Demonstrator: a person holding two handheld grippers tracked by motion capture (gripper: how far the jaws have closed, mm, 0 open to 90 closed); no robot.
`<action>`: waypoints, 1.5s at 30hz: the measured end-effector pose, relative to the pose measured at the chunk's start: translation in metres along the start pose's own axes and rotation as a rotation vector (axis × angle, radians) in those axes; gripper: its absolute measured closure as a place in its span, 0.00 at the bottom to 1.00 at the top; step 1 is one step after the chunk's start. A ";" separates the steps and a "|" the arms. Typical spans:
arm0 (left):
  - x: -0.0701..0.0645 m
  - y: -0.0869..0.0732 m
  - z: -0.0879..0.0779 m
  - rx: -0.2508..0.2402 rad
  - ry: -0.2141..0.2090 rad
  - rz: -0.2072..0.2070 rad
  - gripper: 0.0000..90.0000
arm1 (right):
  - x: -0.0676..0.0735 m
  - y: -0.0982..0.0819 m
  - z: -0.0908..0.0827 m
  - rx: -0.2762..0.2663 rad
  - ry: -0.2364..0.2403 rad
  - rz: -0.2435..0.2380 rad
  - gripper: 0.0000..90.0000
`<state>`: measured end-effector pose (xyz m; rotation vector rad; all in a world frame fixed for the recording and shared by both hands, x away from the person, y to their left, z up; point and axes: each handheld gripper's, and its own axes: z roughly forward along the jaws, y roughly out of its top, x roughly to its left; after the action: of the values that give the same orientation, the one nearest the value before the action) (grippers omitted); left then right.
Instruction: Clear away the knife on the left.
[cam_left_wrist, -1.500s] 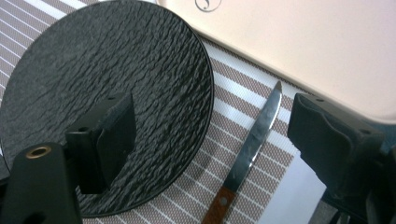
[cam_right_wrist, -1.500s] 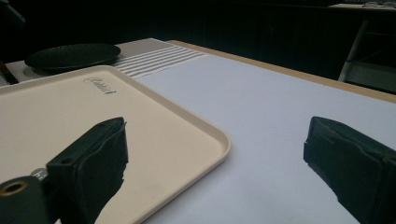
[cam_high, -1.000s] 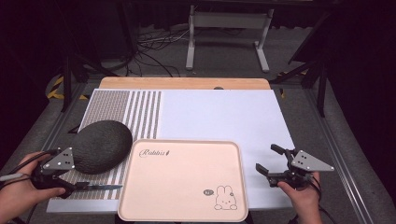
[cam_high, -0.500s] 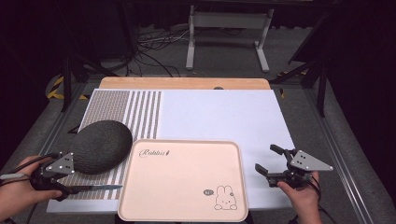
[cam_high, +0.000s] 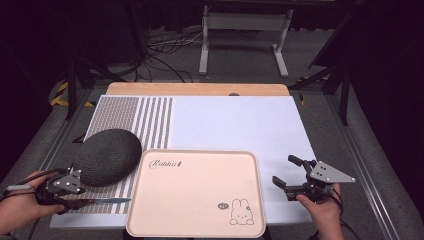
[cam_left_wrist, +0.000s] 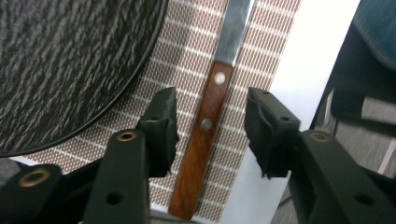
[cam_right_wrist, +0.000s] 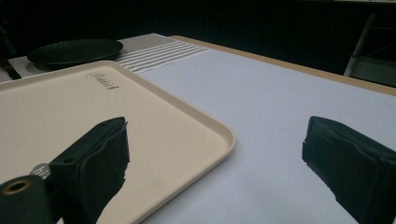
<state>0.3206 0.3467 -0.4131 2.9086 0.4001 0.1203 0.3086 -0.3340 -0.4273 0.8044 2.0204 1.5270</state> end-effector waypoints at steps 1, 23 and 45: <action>0.000 0.000 0.000 0.000 0.000 0.000 0.65 | 0.000 0.000 0.000 0.001 0.001 0.001 0.09; 0.006 0.015 0.016 0.213 -0.021 0.185 0.85 | 0.000 -0.001 0.000 0.002 0.017 0.005 0.09; 0.007 0.013 0.009 0.238 -0.039 0.194 0.85 | 0.001 -0.002 0.000 0.004 0.029 0.010 0.09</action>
<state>0.3319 0.3347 -0.4192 3.1743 0.1325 0.0478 0.3081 -0.3335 -0.4291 0.7997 2.0429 1.5492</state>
